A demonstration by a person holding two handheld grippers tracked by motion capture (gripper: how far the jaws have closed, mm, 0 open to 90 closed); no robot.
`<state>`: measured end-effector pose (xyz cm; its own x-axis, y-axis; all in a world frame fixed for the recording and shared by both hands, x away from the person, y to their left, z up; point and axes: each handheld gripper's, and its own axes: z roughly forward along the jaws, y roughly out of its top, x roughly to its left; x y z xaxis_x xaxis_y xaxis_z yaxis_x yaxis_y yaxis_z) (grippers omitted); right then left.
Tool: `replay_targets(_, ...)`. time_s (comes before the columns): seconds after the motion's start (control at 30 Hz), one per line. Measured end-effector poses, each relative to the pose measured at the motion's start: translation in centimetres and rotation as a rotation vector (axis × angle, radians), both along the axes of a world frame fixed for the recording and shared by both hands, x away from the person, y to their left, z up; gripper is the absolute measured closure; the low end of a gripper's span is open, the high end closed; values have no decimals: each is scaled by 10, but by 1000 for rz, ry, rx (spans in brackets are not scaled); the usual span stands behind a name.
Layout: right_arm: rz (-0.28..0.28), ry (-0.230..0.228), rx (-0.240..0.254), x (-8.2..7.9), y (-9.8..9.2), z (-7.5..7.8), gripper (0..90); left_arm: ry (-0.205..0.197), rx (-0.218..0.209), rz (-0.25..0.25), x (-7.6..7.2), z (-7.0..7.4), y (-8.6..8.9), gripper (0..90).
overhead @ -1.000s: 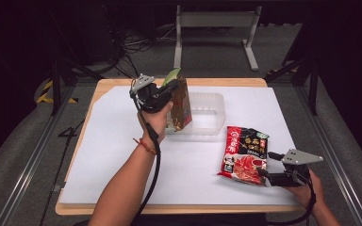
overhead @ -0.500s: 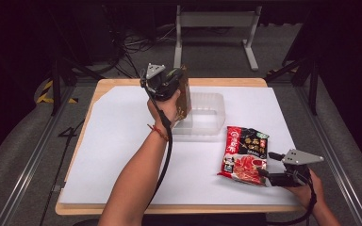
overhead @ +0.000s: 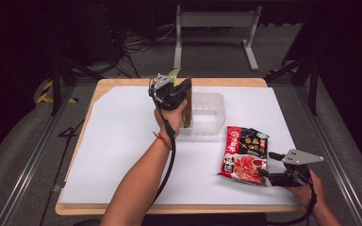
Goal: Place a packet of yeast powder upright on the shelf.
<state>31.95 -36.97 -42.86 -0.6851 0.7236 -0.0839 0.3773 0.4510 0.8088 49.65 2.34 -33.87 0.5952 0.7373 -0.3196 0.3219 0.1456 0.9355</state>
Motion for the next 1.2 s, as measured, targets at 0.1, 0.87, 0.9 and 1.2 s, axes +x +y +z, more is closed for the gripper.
replay_targets(0.1, 1, -1, -1, 0, 0, 0, 247, -8, 23, -30, -5, -5, 3, 853)
replay_targets(0.87, -1, -1, -6, 0, 1, 1, 248, -82, 47, -170, -20, -15, 20, 853)
replay_targets(0.9, 2, -2, -7, 0, 1, 0, 248, -79, 43, -175, -19, -16, 20, 853)
replay_targets(1.2, 4, 6, -9, 0, 1, -1, 249, -81, 92, -230, -24, -20, 13, 856)
